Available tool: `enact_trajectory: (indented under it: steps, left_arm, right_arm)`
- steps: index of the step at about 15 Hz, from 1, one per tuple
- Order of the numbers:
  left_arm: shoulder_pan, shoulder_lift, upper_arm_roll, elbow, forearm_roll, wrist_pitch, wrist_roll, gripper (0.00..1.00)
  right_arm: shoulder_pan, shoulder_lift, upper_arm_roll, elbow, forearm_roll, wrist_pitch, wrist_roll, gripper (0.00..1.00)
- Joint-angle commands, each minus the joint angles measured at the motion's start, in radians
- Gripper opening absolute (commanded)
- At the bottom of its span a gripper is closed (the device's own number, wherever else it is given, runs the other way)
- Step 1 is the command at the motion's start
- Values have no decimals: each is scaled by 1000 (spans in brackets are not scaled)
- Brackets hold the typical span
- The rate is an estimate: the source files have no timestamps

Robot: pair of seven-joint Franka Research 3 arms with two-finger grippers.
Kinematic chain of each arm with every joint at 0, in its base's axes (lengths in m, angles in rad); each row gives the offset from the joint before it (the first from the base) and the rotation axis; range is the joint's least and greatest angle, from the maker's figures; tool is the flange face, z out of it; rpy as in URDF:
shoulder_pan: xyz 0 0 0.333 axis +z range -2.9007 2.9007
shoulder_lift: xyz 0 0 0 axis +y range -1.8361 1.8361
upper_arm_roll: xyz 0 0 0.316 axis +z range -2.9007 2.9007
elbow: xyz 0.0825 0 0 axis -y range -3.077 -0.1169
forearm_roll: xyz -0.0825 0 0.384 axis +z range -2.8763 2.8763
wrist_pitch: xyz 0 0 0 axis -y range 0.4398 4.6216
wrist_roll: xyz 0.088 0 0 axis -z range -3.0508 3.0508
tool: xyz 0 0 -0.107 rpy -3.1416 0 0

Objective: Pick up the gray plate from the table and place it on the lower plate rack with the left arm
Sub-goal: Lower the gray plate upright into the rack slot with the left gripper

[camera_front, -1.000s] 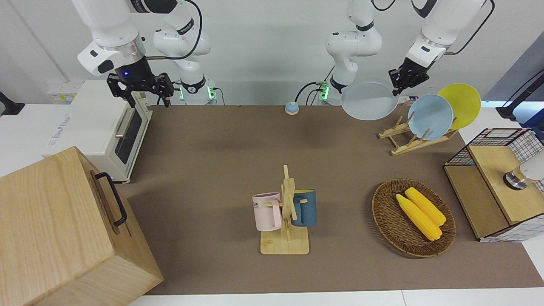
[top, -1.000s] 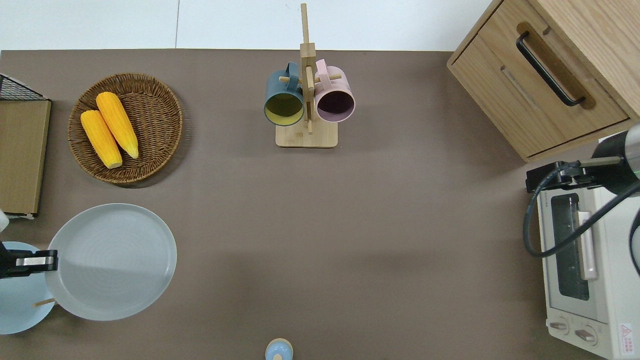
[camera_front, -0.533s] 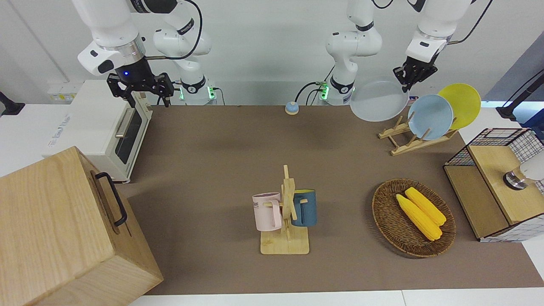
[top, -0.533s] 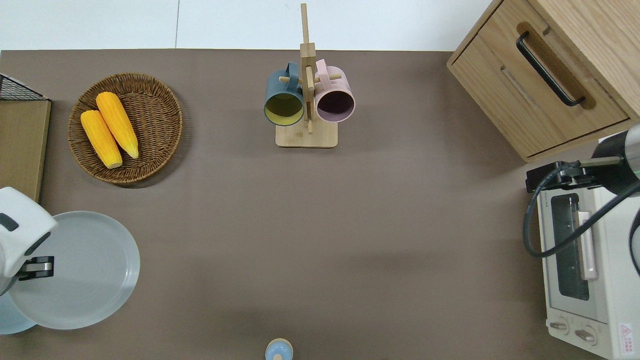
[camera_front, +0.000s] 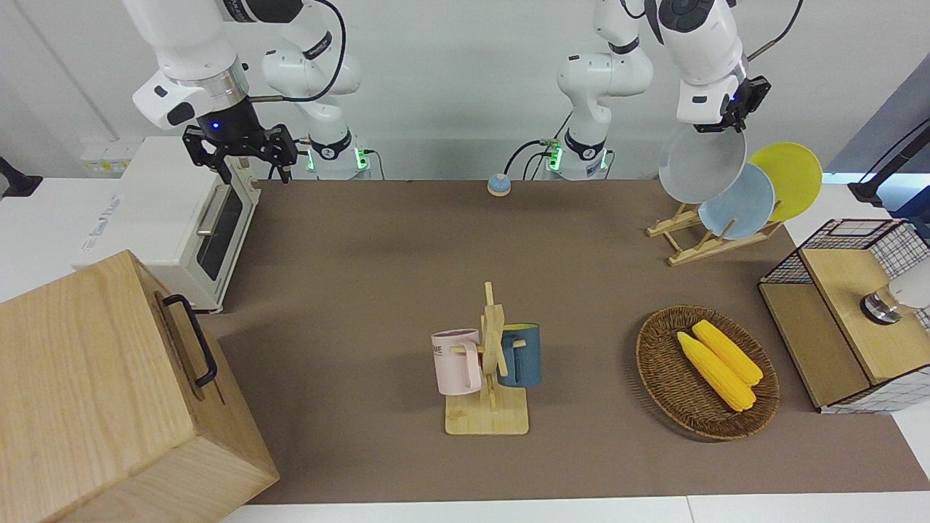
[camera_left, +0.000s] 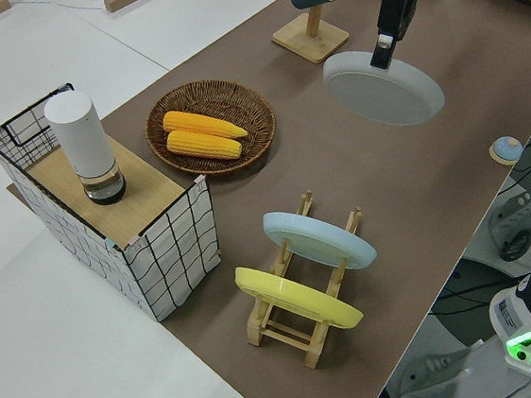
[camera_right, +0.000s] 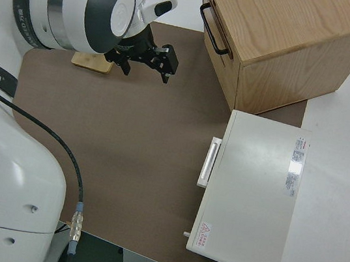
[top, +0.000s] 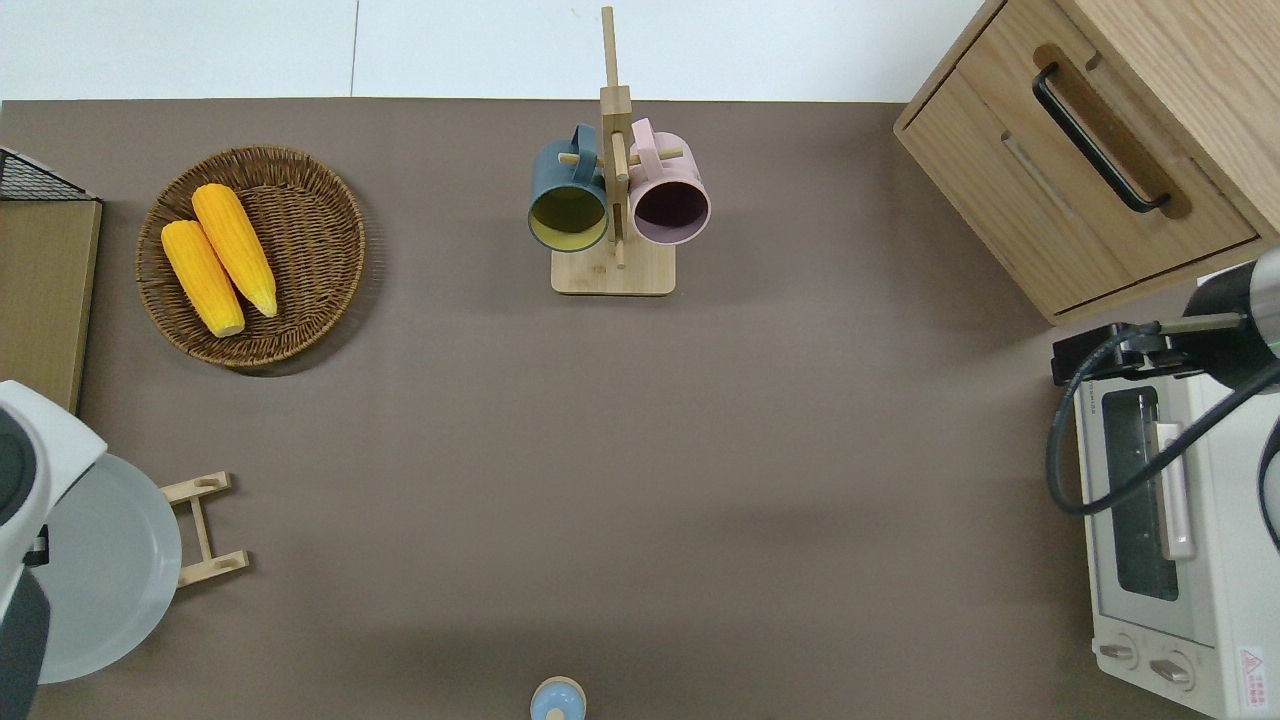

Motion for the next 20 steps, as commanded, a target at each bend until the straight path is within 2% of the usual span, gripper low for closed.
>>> enact_trajectory:
  steps: [1, 6, 10, 20]
  left_arm:
    - [-14, 11, -11, -70, 90, -44, -61, 0]
    - [-14, 43, -22, -139, 139, -58, -154, 0]
    - [-17, 126, -31, -150, 167, -80, -257, 0]
    - [-16, 253, -42, -150, 181, -59, -411, 0]
  right_arm:
    - [7, 0, -6, 6, 3, -2, 4, 983]
    - [7, 0, -6, 6, 3, -1, 4, 983]
    - [7, 0, -6, 6, 3, -1, 4, 983]
    - [7, 0, -6, 6, 3, -1, 4, 983]
